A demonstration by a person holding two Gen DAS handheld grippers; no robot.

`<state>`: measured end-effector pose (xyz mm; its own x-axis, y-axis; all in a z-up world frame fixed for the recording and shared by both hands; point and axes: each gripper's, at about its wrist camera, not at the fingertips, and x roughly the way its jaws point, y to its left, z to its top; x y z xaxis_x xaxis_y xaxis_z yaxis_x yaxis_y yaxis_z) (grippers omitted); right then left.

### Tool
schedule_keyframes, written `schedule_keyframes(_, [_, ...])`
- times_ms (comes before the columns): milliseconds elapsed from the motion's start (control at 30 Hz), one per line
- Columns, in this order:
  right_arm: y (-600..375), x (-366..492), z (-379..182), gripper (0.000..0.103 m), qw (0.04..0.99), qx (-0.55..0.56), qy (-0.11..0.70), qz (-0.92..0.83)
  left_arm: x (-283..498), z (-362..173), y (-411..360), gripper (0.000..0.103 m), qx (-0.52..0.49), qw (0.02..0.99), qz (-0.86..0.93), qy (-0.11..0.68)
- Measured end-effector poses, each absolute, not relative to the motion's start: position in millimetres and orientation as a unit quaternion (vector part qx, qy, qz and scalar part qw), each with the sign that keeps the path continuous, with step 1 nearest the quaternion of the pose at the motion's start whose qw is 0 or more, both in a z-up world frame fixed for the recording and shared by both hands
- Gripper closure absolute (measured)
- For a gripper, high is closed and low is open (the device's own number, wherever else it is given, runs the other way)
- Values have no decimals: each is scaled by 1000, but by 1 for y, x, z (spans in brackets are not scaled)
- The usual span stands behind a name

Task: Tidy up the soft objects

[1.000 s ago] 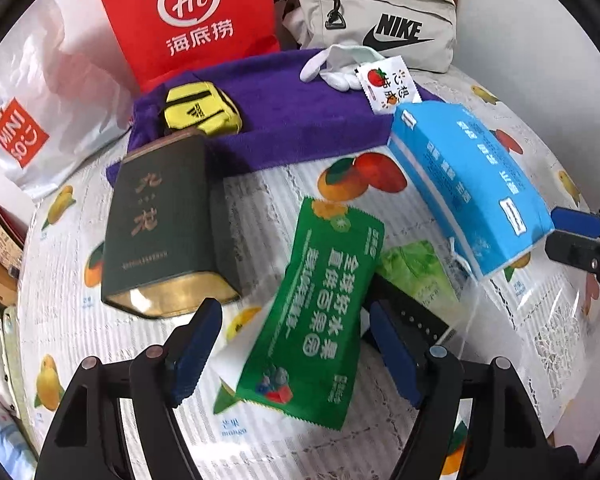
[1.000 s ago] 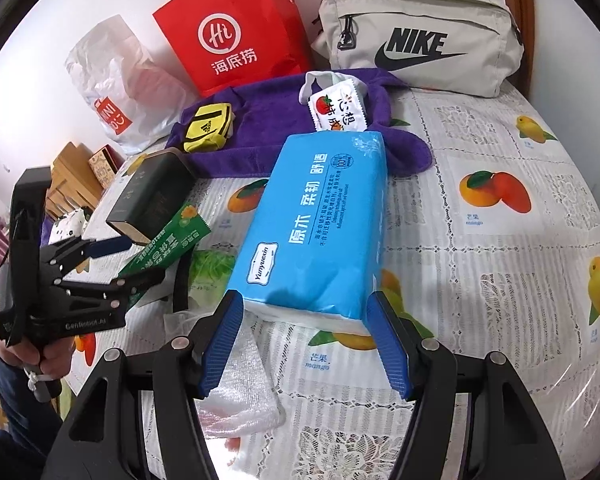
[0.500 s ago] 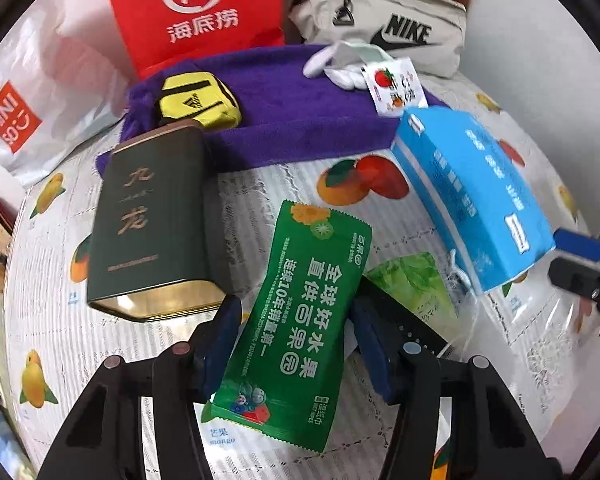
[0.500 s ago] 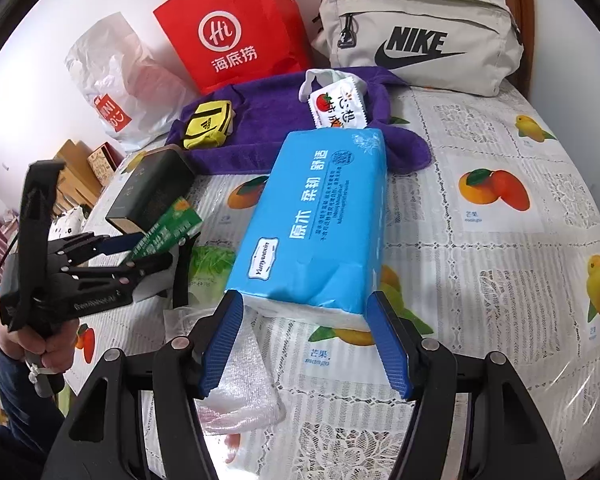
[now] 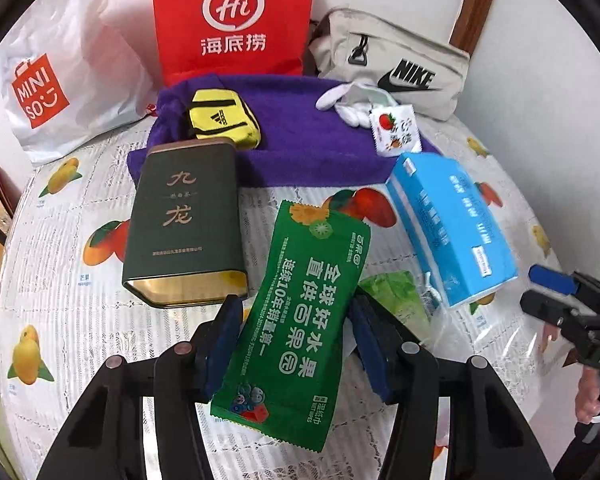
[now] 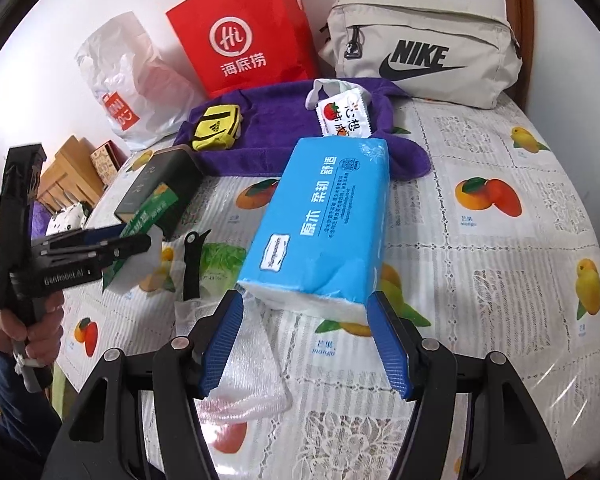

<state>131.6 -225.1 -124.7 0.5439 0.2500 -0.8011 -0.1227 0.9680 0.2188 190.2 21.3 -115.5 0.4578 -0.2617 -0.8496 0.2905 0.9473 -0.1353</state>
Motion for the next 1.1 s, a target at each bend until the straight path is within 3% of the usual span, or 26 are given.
schedule_keyframes(267, [-214, 123, -128, 39, 871, 52, 474, 120, 184, -128, 27, 49, 31, 845, -140, 515])
schedule_keyframes(933, [-217, 126, -137, 39, 864, 52, 485, 122, 197, -155, 0, 36, 109, 825, -132, 538])
schedule_keyframes(967, [-217, 126, -137, 39, 864, 53, 486, 122, 198, -153, 1, 40, 107, 827, -134, 535])
schedule_keyframes(1000, [-217, 126, -138, 39, 863, 55, 487, 122, 198, -151, 1, 52, 104, 830, -136, 531])
schedule_keyframes(1100, [-217, 127, -140, 39, 862, 54, 489, 123, 198, -145, 5, 60, 90, 834, -142, 526])
